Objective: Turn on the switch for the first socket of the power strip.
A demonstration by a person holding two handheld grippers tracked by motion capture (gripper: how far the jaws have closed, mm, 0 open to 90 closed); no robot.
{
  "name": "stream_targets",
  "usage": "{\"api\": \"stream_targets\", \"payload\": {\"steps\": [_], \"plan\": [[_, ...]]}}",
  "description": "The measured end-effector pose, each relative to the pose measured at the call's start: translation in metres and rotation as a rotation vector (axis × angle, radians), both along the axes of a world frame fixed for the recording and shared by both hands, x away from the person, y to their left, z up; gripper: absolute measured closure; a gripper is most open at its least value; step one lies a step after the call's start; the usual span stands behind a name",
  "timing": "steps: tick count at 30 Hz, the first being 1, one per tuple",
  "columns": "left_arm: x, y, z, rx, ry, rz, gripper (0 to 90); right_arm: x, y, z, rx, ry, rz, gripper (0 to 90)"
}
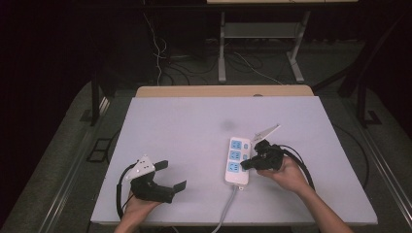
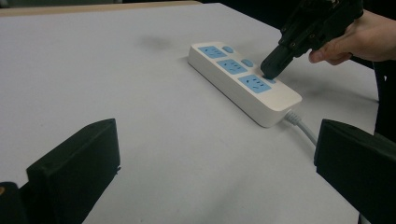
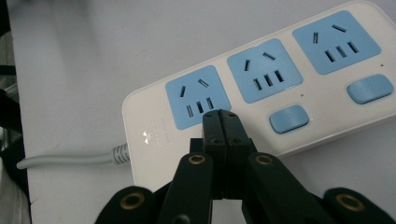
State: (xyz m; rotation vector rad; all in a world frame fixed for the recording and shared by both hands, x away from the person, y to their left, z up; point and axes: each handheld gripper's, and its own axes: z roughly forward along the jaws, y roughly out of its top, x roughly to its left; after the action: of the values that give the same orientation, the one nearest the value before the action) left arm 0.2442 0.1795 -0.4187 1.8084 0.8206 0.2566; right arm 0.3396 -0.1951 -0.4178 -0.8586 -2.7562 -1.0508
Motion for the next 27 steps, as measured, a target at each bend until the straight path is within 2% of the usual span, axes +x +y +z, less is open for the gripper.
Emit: {"api": "stream_targets", "payload": {"steps": [18, 20, 27], "plan": [[0.0, 0.0025, -0.0004, -0.009, 0.005, 0.011, 0.0, 0.0, 0.0012, 0.0027, -0.009, -0.013, 0.017, 90.0], [0.0002, 0.003, -0.0004, -0.009, 0.005, 0.012, 0.0, -0.0001, 0.001, 0.0046, -0.03, -0.012, 0.022, 90.0], [0.0022, 0.0046, -0.0009, 0.0, 0.007, 0.018, 0.0, 0.0015, -0.0042, 0.0065, -0.01, -0.005, 0.026, 90.0]]}}
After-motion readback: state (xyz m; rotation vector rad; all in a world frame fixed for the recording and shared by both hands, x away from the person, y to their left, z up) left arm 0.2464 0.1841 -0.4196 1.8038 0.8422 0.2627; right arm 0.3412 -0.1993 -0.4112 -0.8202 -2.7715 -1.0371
